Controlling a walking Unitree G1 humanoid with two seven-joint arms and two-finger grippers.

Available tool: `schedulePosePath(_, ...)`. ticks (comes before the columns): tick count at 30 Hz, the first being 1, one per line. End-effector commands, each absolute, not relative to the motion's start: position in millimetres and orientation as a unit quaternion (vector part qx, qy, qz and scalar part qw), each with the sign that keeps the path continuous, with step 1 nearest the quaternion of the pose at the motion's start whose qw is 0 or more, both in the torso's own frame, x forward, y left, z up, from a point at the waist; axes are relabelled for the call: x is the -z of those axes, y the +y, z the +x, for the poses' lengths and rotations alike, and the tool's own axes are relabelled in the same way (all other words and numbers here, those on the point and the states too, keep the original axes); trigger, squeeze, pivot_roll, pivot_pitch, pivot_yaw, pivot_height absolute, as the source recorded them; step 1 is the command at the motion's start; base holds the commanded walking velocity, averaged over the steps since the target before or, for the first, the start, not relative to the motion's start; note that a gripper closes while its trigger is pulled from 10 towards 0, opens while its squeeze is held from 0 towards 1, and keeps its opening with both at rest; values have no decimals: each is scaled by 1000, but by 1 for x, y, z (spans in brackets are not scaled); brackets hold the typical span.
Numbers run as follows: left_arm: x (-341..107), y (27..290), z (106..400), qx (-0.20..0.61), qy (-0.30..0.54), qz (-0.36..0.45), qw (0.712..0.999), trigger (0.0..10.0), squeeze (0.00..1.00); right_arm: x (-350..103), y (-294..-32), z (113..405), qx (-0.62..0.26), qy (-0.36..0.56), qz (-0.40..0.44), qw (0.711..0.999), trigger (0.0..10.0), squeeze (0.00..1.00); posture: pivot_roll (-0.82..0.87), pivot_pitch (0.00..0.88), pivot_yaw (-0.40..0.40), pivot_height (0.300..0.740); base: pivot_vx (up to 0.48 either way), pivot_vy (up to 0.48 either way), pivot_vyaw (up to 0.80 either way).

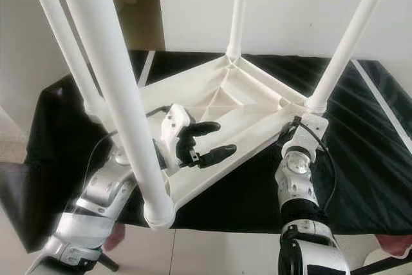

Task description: Building children table

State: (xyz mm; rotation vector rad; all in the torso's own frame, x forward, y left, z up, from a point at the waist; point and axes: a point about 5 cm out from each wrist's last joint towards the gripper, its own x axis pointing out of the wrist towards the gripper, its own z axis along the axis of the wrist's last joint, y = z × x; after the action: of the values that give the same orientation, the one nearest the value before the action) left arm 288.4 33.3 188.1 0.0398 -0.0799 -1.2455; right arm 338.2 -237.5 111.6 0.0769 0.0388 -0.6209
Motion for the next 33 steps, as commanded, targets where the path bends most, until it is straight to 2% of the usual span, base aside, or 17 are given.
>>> schedulePosePath(1,-189,33,290,569,-32,22,821,10000,0,-102,-241,334,322,41,31,945,10000,0,88,0,-10,740,0,0,0)
schedulePosePath(5,-189,33,289,568,-30,23,822,10000,0,-95,-235,337,289,65,39,954,10000,0,89,0,-14,740,0,0,0)
schedulePosePath(9,-189,34,289,565,-29,23,824,10000,0,-93,-217,349,178,89,68,978,10000,0,91,0,-17,740,0,0,0)
schedulePosePath(12,-187,36,288,562,-24,24,827,10000,0,-97,-210,353,128,81,67,986,10000,0,93,0,-20,740,0,0,0)
schedulePosePath(18,-188,32,278,572,-26,7,820,10000,0,-105,-207,355,20,52,4,998,10000,0,106,0,-31,740,0,0,0)
schedulePosePath(24,-188,30,275,581,-24,11,814,10000,0,-109,-210,357,-27,44,-13,999,10000,0,104,0,-28,740,0,0,0)
schedulePosePath(27,-189,26,274,582,-26,7,812,10000,0,-109,-216,357,-26,50,-17,998,10000,0,102,0,-27,740,0,0,0)
schedulePosePath(29,-189,23,272,586,-26,7,810,10000,0,-109,-232,357,40,53,-31,997,10000,0,105,0,-29,740,0,0,0)
schedulePosePath(31,-189,23,272,586,-26,7,810,10000,0,-109,-232,357,40,53,-31,997,10000,0,105,0,-29,740,0,0,0)
schedulePosePath(32,-185,31,276,569,-19,13,822,10000,0,-110,-250,349,115,33,-25,993,10000,0,124,0,-35,740,0,0,0)
schedulePosePath(33,-185,31,276,569,-19,13,822,10000,0,-110,-250,349,115,33,-25,993,10000,0,124,0,-35,740,0,0,0)
